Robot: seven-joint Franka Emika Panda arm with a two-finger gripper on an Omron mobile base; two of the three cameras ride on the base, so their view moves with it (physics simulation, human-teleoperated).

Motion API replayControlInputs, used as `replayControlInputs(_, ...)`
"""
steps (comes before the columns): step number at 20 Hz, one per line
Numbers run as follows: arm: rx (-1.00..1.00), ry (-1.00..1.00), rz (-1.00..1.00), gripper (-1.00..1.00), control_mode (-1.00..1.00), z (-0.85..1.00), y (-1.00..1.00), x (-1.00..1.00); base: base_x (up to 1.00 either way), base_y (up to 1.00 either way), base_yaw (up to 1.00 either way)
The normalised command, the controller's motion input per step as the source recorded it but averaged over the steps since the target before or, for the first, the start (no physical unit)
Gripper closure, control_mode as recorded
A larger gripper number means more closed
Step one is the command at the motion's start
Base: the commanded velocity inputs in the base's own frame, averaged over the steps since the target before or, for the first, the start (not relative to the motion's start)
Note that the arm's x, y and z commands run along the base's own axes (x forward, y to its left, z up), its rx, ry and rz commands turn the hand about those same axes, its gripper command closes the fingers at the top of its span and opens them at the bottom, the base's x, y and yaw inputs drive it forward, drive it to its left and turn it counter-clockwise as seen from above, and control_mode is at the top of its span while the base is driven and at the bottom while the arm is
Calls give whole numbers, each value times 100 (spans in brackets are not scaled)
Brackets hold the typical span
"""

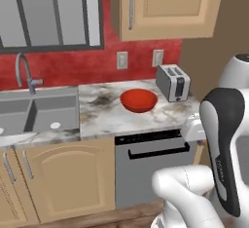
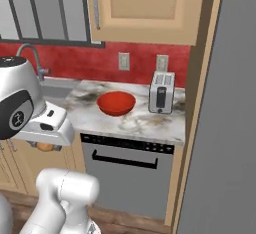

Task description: Take the sweet potato, lemon, and tangerine from the freezer and place them in the bowl on the counter.

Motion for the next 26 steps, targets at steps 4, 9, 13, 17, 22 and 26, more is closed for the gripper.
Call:
replayControlInputs(4, 0, 0, 0, 100, 100, 0, 0, 0, 45, 25, 0)
replayControlInputs(9, 0, 0, 0, 100, 100, 0, 0, 0, 55, 0, 0)
replayControlInputs(13, 0, 0, 0, 100, 100, 0, 0, 0, 69, 0, 0)
replayControlInputs(17, 0, 0, 0, 100, 100, 0, 0, 0, 72, 0, 0)
replayControlInputs(22, 0, 0, 0, 100, 100, 0, 0, 0, 68, 0, 0)
replayControlInputs(26, 0, 0, 0, 100, -100, -4, 0, 17, 51, 0, 0)
